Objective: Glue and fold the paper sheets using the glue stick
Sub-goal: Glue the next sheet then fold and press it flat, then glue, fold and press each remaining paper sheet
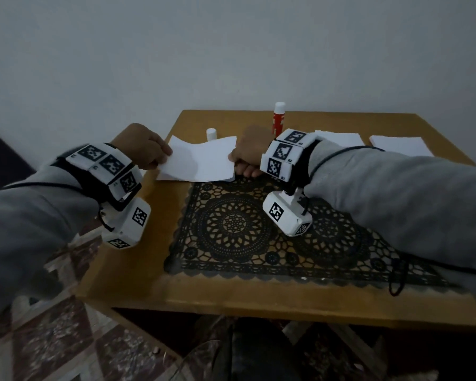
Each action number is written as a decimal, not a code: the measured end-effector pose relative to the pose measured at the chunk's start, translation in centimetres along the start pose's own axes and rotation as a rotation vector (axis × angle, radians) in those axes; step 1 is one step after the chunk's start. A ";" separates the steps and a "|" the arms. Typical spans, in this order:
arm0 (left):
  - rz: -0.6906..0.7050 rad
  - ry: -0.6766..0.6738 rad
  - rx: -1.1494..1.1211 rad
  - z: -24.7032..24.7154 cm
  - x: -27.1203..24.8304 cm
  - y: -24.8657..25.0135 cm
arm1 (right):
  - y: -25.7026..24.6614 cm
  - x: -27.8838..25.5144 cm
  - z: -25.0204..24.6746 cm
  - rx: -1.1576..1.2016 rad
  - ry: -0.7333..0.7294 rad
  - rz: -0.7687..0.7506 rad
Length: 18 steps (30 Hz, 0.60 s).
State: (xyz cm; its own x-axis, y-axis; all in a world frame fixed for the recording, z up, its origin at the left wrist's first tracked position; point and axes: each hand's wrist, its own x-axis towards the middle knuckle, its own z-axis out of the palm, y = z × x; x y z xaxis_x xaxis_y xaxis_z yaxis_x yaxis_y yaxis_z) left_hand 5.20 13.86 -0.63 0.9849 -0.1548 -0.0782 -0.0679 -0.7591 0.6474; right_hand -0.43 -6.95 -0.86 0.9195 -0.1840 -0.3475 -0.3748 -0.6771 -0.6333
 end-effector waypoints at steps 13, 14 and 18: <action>0.012 -0.083 0.086 0.0 0.6 -1.0 | 0.1 1.6 0.5 -0.219 0.098 -0.083; 0.014 -0.080 0.089 0.0 0.6 -1.0 | 0.2 1.5 0.5 -0.230 0.102 -0.092; 0.010 -0.103 0.100 0.2 0.2 -0.4 | 0.2 1.1 0.2 -0.243 0.137 -0.099</action>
State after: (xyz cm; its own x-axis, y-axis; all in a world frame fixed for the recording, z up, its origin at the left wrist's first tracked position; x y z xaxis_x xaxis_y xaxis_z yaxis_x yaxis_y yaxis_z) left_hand 5.37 14.01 -1.07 0.9630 -0.2222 -0.1527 -0.0978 -0.8158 0.5700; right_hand 0.49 -7.20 -1.53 0.9638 -0.1920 -0.1848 -0.2582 -0.8445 -0.4692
